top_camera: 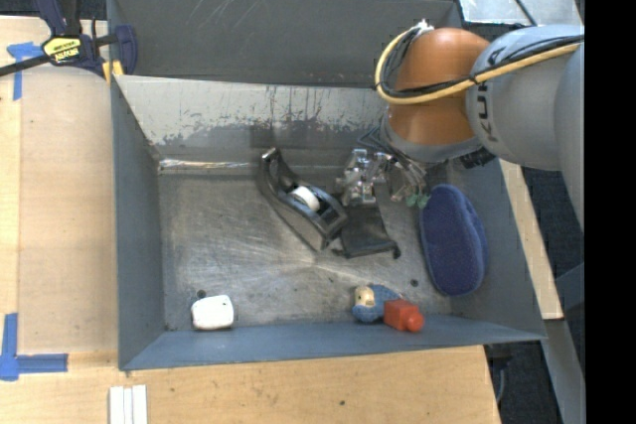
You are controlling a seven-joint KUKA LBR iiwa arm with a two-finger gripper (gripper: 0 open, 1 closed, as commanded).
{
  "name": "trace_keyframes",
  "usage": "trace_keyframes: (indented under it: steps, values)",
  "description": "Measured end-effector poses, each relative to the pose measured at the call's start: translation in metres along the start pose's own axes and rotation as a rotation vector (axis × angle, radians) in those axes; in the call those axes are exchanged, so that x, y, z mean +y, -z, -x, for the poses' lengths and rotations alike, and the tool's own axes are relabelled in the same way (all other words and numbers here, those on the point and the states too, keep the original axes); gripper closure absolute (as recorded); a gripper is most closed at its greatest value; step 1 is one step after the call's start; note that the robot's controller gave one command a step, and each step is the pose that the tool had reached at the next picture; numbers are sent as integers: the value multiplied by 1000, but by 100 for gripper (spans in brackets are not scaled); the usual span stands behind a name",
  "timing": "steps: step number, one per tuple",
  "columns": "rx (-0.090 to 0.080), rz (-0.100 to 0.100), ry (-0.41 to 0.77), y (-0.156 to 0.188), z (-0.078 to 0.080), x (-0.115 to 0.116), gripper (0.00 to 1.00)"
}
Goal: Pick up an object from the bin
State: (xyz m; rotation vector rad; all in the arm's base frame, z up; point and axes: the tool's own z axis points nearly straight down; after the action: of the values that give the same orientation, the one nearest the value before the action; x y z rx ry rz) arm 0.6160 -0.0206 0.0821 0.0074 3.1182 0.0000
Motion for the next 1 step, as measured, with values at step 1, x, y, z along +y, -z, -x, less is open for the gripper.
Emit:
trace_keyframes:
  steps: [1]
  values:
    - [13,1,303,54,12,-10,100]
